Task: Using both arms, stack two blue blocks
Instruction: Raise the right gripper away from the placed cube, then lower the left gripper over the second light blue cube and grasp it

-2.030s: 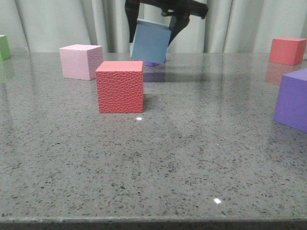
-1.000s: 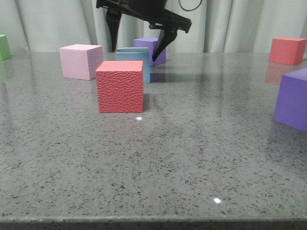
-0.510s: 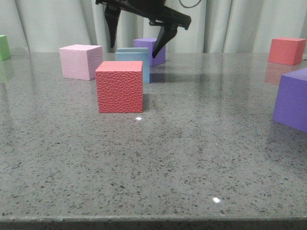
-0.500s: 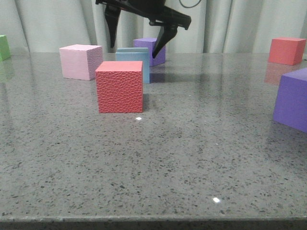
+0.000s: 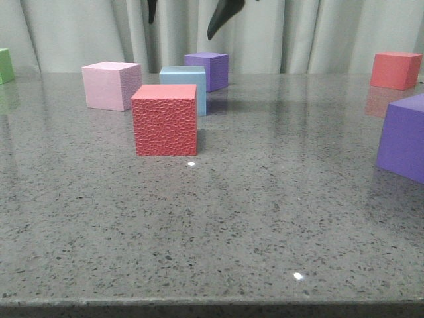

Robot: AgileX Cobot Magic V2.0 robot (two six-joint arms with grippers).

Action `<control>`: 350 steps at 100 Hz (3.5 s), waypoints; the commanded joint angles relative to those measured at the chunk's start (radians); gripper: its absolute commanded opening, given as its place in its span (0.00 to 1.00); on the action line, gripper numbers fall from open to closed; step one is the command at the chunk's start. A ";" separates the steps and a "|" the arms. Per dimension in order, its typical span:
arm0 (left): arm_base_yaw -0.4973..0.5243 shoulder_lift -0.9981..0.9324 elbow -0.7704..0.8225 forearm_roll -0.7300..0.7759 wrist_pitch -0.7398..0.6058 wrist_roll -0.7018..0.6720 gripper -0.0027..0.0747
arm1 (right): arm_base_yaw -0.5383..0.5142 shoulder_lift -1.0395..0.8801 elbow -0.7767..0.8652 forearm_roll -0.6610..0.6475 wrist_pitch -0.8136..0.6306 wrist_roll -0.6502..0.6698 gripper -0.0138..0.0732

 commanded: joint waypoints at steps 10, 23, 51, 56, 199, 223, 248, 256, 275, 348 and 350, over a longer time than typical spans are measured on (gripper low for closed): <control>0.003 0.004 -0.036 -0.013 -0.067 -0.008 0.78 | 0.003 -0.115 -0.034 -0.018 0.071 -0.043 0.87; 0.003 0.004 -0.036 -0.013 -0.062 -0.008 0.78 | 0.003 -0.139 -0.034 -0.030 0.071 -0.066 0.86; 0.003 0.004 -0.036 -0.013 -0.051 -0.008 0.78 | 0.003 -0.232 0.080 -0.098 0.072 -0.091 0.86; 0.003 0.004 -0.036 -0.013 -0.051 -0.008 0.78 | 0.003 -0.255 0.125 -0.111 0.072 -0.097 0.86; 0.003 0.004 -0.036 -0.013 -0.010 -0.015 0.85 | 0.003 -0.758 0.709 -0.290 -0.085 -0.155 0.44; 0.003 0.004 -0.036 -0.011 0.004 -0.015 0.88 | 0.002 -0.838 0.825 -0.290 -0.165 -0.140 0.44; 0.003 0.004 -0.036 -0.011 0.004 -0.015 0.88 | 0.000 -0.878 0.892 -0.291 -0.214 -0.133 0.44; 0.003 0.004 -0.036 -0.011 0.008 -0.015 0.88 | 0.000 -0.878 0.892 -0.291 -0.214 -0.133 0.44; 0.007 0.035 -0.070 0.019 0.046 -0.076 0.87 | 0.000 -0.878 0.892 -0.291 -0.216 -0.133 0.44; 0.059 0.533 -0.643 0.160 0.385 -0.080 0.90 | 0.000 -0.878 0.892 -0.290 -0.256 -0.135 0.44; 0.068 0.546 -0.658 0.151 0.401 -0.067 0.90 | 0.000 -0.878 0.892 -0.290 -0.256 -0.135 0.44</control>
